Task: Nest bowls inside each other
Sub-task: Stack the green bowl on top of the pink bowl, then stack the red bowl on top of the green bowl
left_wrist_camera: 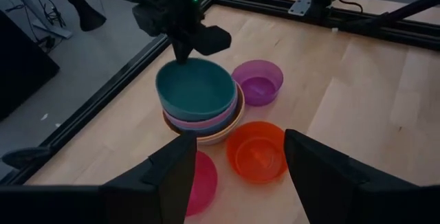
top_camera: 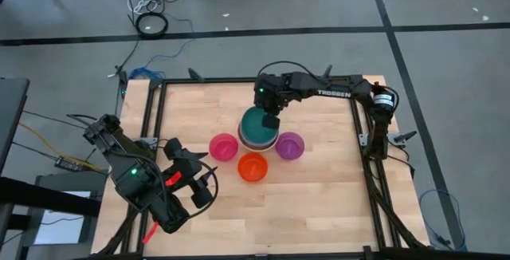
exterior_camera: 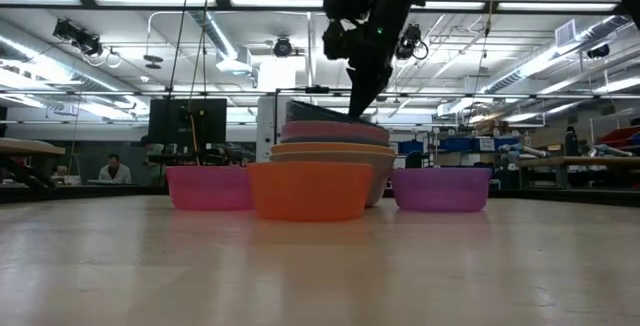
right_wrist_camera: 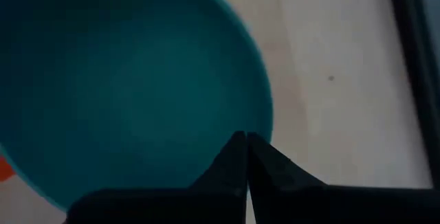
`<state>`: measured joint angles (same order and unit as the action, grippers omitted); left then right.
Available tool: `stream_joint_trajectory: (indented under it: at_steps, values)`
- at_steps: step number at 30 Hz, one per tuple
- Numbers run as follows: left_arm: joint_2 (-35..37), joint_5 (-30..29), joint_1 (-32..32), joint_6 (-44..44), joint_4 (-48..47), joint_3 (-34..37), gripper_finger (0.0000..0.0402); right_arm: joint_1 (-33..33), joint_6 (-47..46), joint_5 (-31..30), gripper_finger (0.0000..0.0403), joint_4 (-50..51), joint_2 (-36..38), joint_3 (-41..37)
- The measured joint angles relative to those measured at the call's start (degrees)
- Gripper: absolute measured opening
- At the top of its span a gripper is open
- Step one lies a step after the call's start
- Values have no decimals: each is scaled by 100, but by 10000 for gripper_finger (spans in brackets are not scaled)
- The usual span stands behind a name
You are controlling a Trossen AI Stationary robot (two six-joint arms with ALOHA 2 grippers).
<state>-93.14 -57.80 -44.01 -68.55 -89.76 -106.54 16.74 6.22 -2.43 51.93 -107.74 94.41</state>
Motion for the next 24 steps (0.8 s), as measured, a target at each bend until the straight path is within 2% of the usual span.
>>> stream_joint_trajectory:
  at_steps: [6,16,20,24]
  values:
    - [0,0,0,0,-20,0,229,-172,-118,117,0,-290,0,-320]
    - [7,10,1,-111,-2,41,229,-463,-210,50,0,-313,0,-244]
    - [18,471,150,-498,-25,564,229,-602,-182,156,0,-71,2,170]
    - [11,1358,356,-826,176,1563,229,-876,-29,390,0,303,49,849]
